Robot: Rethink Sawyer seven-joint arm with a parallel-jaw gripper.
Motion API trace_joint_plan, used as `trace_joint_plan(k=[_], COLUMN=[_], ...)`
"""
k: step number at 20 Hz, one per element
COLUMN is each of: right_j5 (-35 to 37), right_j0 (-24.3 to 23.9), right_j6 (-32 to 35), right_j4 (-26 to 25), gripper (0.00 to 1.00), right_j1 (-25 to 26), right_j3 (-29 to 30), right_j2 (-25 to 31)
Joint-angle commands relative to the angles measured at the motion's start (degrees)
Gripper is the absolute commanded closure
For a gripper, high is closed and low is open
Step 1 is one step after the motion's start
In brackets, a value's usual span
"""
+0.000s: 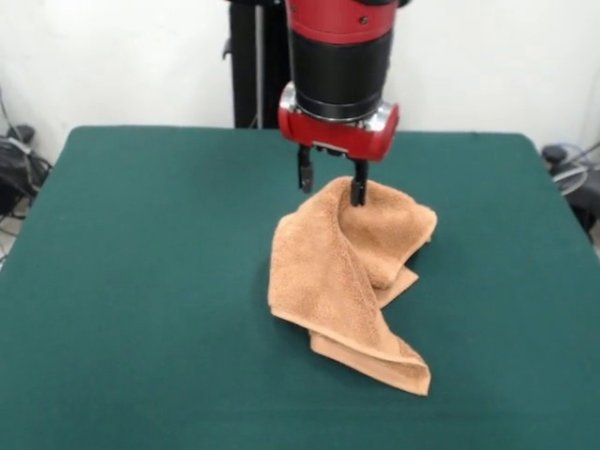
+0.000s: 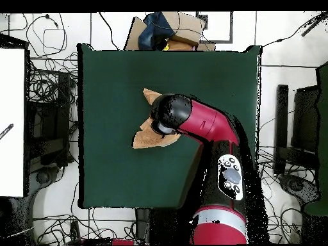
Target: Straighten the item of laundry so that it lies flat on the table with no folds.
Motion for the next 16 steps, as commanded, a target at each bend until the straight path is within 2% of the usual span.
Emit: trace_joint_plan(k=[1, 16], right_j5=[-1.2, -0.6], right_j0=[1.0, 0.6], right_j6=[8.8, 5.9], right_j4=[-1.7, -2.8], gripper=[0.00, 0.00], right_j1=[3.4, 7.0], right_j3=[2.9, 0.0], right_j2=[1.5, 2.7])
